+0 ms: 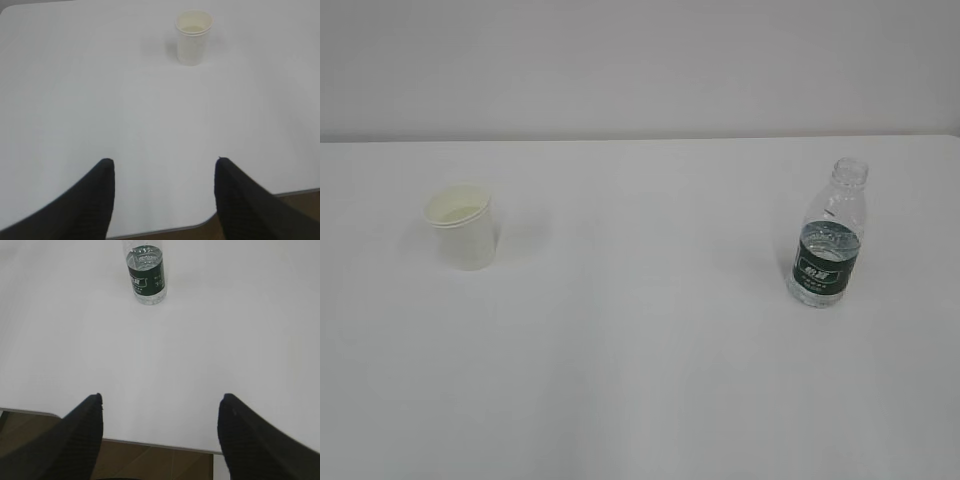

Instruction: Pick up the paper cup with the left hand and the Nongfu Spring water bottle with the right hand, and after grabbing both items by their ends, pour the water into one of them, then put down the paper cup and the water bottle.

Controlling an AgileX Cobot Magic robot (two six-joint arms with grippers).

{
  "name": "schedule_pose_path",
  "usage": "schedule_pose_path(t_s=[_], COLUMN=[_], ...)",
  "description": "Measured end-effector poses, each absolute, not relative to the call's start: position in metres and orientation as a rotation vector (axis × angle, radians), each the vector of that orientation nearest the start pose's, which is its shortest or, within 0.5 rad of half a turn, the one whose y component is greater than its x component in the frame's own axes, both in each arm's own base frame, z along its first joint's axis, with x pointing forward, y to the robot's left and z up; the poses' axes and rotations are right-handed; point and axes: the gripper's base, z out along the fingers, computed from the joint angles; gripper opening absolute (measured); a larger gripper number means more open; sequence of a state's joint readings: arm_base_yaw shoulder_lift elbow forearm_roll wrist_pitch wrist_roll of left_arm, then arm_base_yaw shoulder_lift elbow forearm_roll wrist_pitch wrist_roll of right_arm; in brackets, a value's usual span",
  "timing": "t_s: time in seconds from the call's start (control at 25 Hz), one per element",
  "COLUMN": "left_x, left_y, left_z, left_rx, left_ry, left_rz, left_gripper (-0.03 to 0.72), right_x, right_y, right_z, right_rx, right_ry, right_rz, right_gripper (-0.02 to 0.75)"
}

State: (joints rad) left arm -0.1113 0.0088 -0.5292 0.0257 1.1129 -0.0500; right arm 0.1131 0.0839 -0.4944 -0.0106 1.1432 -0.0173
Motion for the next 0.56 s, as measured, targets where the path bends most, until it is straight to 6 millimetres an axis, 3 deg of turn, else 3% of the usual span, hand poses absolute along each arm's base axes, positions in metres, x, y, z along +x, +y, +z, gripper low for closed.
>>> schedule_pose_path(t_s=[0.56], left_x=[-0.0088], left_y=[0.0031], left_z=[0.2813], left_rx=[0.061], left_ry=[2.074], left_rz=[-0.068], left_gripper=[0.452], right_x=[0.0044], right_y=[-0.0006], right_z=[0.2694], right_rx=[-0.144], right_ry=[2.212], right_rz=[0.037], right_gripper=[0.536])
